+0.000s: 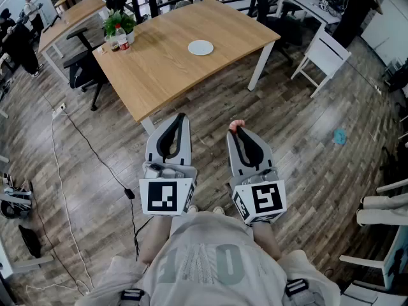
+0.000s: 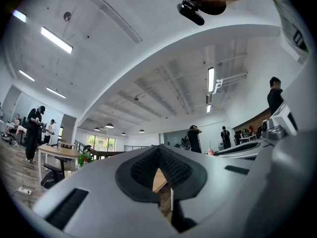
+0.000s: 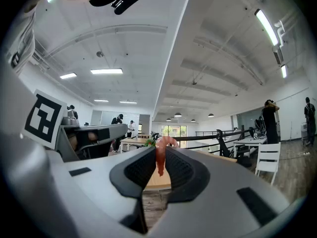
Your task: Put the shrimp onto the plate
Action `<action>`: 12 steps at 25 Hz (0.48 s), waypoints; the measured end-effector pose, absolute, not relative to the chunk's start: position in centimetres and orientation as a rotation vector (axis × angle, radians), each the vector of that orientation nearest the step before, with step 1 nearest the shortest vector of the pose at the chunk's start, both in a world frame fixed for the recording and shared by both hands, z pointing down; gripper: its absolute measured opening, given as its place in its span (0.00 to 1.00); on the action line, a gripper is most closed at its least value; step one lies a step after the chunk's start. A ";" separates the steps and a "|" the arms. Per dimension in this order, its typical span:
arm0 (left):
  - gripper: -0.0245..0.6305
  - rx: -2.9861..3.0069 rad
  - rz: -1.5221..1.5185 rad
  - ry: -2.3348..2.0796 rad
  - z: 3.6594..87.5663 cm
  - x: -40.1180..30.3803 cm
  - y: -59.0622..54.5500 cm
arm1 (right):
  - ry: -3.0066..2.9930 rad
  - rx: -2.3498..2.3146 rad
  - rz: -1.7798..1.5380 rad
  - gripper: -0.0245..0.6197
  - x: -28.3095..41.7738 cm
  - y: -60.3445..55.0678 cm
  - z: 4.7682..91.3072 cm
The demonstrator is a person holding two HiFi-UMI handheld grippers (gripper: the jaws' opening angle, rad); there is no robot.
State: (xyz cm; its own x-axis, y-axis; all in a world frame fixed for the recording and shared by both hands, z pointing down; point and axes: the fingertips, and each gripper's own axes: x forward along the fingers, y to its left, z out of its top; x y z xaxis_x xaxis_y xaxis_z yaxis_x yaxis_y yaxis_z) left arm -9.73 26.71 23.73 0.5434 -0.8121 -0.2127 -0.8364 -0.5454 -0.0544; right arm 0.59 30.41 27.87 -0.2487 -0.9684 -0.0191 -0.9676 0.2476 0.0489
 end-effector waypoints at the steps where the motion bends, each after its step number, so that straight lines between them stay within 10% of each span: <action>1: 0.05 -2.626 0.246 1.414 23.8 -9.9 26.6 | -2.470 1.914 -0.087 0.14 0.5 30.3 27.8; 12: 0.05 -2.633 0.252 1.453 24.3 -11.7 25.6 | -2.460 1.926 -0.063 0.14 -0.1 29.7 28.4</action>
